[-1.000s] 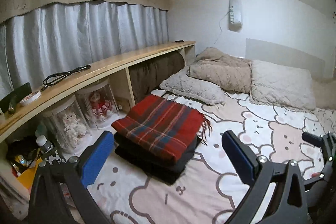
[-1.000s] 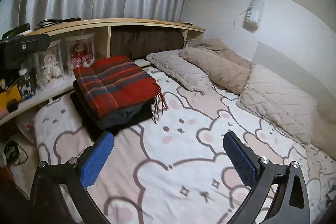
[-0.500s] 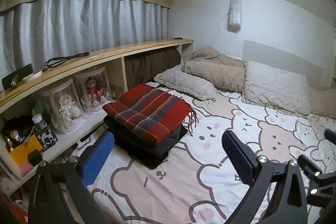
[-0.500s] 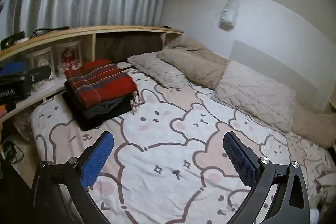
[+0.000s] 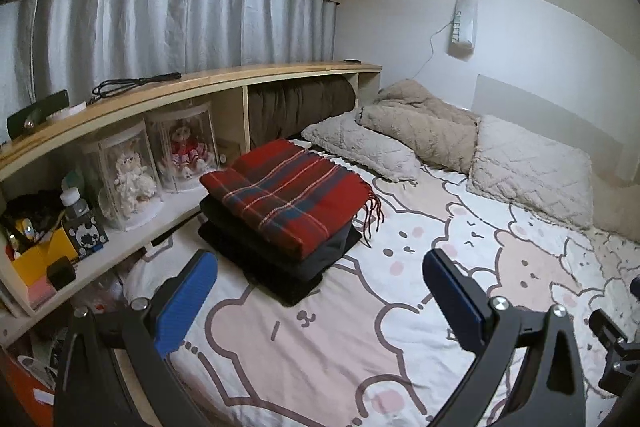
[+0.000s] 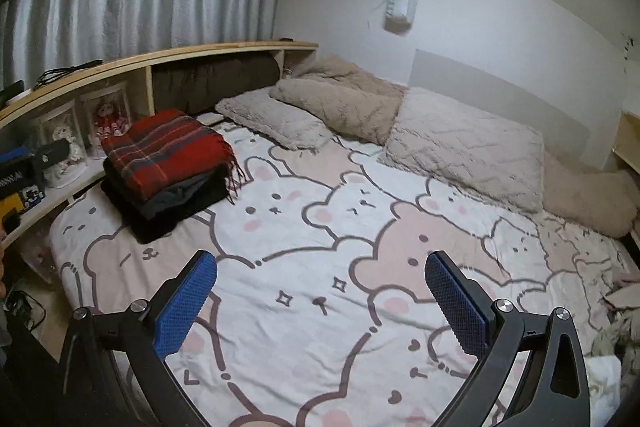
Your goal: Fold clothes
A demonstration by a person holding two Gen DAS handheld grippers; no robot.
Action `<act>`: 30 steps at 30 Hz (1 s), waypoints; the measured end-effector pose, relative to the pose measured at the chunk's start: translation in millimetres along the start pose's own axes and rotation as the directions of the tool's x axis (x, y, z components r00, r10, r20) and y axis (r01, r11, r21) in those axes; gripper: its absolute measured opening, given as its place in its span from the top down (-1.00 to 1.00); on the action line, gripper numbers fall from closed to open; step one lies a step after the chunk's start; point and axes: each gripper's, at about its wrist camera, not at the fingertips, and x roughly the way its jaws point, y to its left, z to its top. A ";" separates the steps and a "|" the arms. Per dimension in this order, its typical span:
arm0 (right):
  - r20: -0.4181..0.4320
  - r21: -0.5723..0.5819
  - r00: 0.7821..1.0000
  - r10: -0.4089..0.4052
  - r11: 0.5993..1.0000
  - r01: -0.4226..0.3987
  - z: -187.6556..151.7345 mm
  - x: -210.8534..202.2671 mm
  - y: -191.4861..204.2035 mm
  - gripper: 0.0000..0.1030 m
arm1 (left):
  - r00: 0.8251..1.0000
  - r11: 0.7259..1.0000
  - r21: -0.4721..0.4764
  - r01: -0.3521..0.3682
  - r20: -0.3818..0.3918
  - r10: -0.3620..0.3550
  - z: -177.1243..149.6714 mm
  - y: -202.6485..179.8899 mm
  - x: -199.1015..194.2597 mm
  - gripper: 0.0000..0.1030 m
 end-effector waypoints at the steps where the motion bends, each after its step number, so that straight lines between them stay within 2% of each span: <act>1: -0.003 0.005 1.000 -0.008 1.000 0.008 -1.1 0.1 -2.6 -1.00 | 1.000 1.000 0.001 0.004 0.002 -0.004 0.1 0.4 -0.7 -1.00; 17: -0.020 0.041 0.998 -0.066 0.997 0.066 -10.6 -6.3 -20.1 -1.00 | 0.999 0.996 0.076 0.036 -0.002 -0.036 -7.2 -15.0 -7.5 -1.00; 30: -0.038 0.050 0.997 -0.065 0.996 0.067 -16.9 -2.4 -23.8 -1.00 | 0.999 0.995 0.095 0.040 -0.009 -0.039 -9.0 -19.5 -7.0 -1.00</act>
